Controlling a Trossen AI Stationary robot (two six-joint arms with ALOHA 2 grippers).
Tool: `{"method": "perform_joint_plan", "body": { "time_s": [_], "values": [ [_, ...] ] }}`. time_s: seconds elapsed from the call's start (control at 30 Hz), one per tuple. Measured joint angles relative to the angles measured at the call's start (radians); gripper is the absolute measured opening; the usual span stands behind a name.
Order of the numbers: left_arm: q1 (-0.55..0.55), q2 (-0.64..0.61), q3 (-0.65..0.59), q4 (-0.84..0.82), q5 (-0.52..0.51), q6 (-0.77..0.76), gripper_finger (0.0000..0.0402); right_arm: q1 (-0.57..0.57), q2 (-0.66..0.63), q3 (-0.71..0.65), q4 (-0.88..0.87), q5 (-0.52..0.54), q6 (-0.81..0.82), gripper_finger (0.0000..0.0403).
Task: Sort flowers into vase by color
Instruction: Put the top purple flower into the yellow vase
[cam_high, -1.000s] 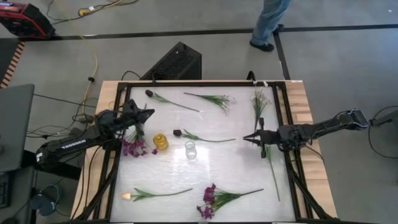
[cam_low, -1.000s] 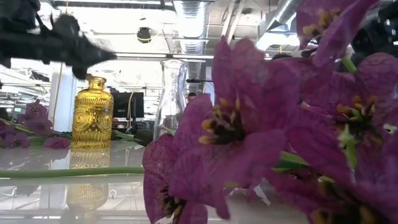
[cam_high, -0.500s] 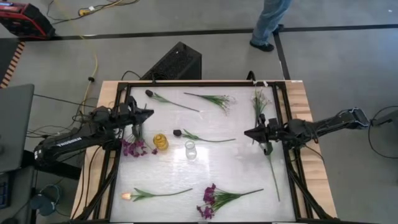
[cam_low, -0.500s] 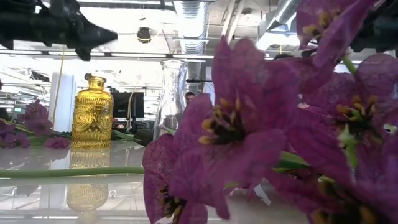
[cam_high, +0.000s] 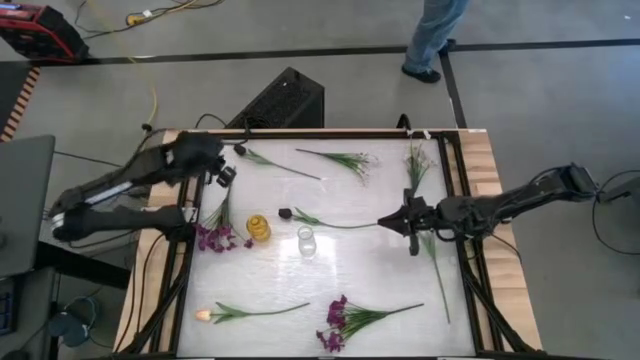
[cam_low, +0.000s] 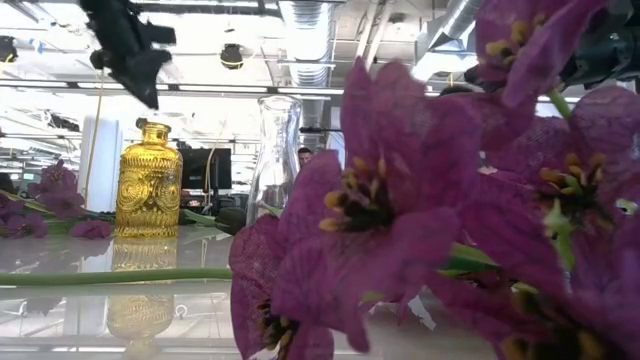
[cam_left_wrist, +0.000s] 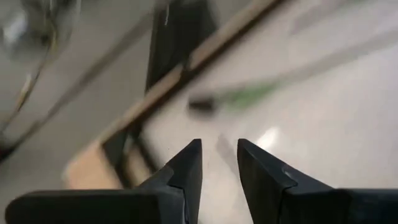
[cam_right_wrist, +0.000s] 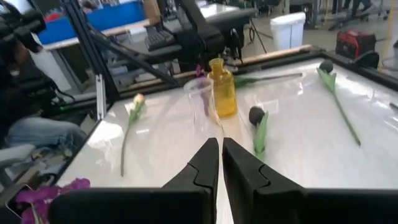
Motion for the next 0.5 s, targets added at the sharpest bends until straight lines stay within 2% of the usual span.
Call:
{"method": "perform_joint_plan", "body": {
  "time_s": [0.1, 0.27, 0.5],
  "values": [
    [0.058, 0.129, 0.072, -0.088, 0.089, 0.025, 0.0092, 0.009, 0.043, 0.007, 0.001, -0.003, 0.0, 0.0051],
    [0.185, 0.242, 0.064, -0.083, 0.313, 0.073, 0.0092, 0.039, 0.097, 0.007, 0.001, -0.003, 0.007, 0.0051],
    [0.257, 0.265, -0.052, -0.054, 0.355, 0.007, 0.0092, 0.114, 0.147, 0.007, 0.001, -0.003, 0.03, 0.0051]
  ]
}}
